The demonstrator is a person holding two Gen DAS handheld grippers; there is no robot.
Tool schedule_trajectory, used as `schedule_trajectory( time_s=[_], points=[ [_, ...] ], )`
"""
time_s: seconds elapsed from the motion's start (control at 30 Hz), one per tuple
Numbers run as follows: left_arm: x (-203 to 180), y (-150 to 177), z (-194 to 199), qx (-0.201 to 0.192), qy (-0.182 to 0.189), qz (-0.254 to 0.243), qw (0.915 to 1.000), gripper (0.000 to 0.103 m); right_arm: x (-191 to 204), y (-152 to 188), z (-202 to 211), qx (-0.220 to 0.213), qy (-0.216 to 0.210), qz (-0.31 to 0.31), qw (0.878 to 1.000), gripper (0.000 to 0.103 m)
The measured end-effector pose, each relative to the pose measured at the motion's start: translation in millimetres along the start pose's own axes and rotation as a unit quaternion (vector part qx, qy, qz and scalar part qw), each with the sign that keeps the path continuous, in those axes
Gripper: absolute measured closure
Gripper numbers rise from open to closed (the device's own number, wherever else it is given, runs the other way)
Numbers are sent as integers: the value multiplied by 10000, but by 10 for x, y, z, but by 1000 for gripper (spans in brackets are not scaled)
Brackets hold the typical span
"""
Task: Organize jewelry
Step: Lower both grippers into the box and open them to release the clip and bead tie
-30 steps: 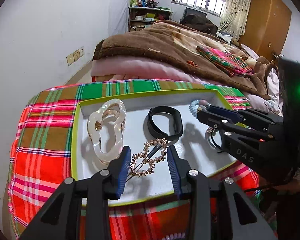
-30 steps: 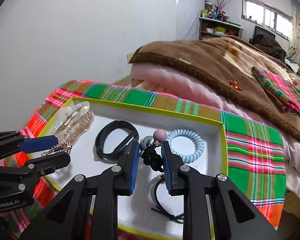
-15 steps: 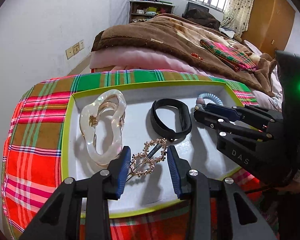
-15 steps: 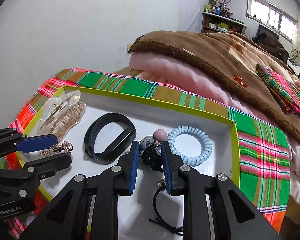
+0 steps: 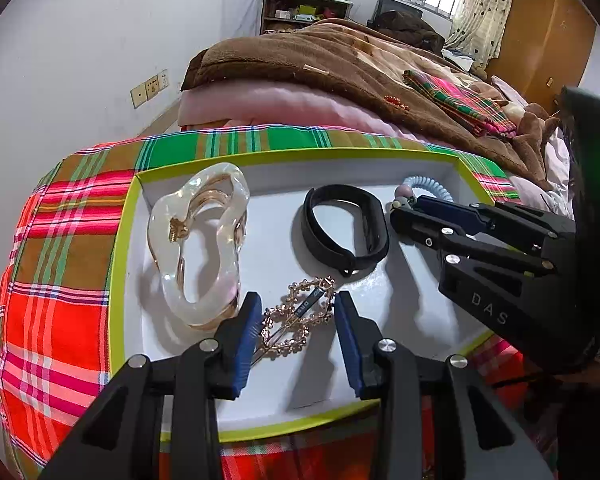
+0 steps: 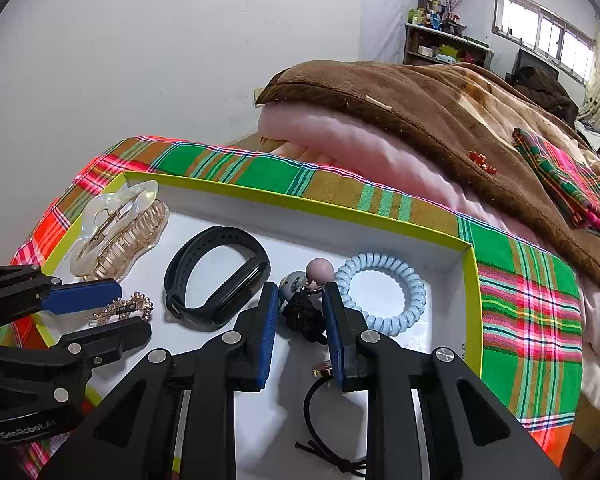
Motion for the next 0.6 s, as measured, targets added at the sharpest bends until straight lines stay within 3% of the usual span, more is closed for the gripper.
schedule_trajectory(
  time_s=[0.6],
  points=[
    [1, -13, 9, 2, -5, 39, 10000, 60, 2, -4, 30, -22, -50, -65, 10000, 78]
  ],
)
Point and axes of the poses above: each gripper's, at about its wrist camera, not at the fingertips, and z roughly against the way its jaws point, x to its left, y to its underside, the point moved 8 cm from there along -z, roughly the way its jaws point
